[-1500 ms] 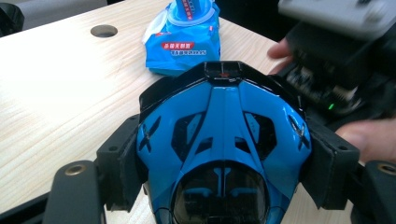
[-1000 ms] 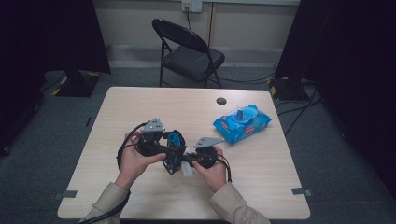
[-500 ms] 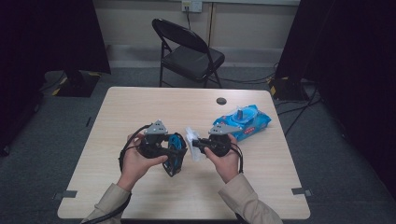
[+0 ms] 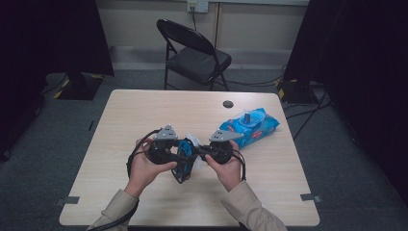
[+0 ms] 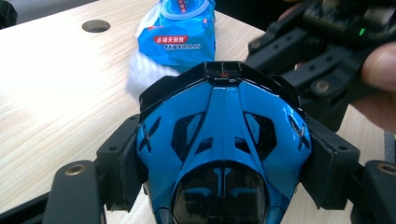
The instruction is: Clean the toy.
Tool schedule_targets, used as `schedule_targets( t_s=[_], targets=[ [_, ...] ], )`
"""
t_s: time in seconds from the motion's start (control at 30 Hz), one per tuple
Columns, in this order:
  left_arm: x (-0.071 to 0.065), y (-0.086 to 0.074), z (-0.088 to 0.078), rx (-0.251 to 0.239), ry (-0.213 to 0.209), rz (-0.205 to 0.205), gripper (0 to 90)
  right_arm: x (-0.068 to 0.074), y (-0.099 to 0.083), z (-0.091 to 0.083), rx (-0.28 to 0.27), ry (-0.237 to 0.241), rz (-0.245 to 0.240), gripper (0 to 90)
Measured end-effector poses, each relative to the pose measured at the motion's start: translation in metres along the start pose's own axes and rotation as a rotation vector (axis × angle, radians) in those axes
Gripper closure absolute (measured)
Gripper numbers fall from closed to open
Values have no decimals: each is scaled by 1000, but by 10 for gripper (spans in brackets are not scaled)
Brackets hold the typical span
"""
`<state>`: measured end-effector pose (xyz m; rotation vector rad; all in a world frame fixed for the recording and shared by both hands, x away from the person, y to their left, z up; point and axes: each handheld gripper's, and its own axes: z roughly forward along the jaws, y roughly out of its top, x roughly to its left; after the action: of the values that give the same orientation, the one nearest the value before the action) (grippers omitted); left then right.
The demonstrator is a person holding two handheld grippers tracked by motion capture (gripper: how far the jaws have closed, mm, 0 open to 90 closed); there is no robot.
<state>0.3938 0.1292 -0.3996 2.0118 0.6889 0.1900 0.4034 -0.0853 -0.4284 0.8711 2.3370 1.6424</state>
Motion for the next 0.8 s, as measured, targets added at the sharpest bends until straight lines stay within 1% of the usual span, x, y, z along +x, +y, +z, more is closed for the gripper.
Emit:
schedule_targets(
  t_s=[0.07,0.2,0.33,0.43,0.5,0.63,0.7,0.8],
  targets=[
    [0,1,-1,-10,2,1,259,1,-4,3,18,0,-6,867],
    [0,2,-3,-15,3,2,259,4,-13,10,44,9,-10,867],
    [3,3,-6,-27,9,-8,259,6,-21,16,67,19,-17,867],
    [5,2,-7,-36,10,-18,259,7,-30,20,99,28,-19,867],
    [6,3,-7,-33,13,-18,259,7,-35,23,117,33,-23,867],
    [8,2,-7,-30,19,-22,259,7,-40,24,129,37,-25,867],
    [10,2,-8,-26,24,-27,259,7,-42,24,144,35,-33,867],
    [13,0,-9,-15,31,-28,259,5,-44,21,145,27,-29,867]
  ],
)
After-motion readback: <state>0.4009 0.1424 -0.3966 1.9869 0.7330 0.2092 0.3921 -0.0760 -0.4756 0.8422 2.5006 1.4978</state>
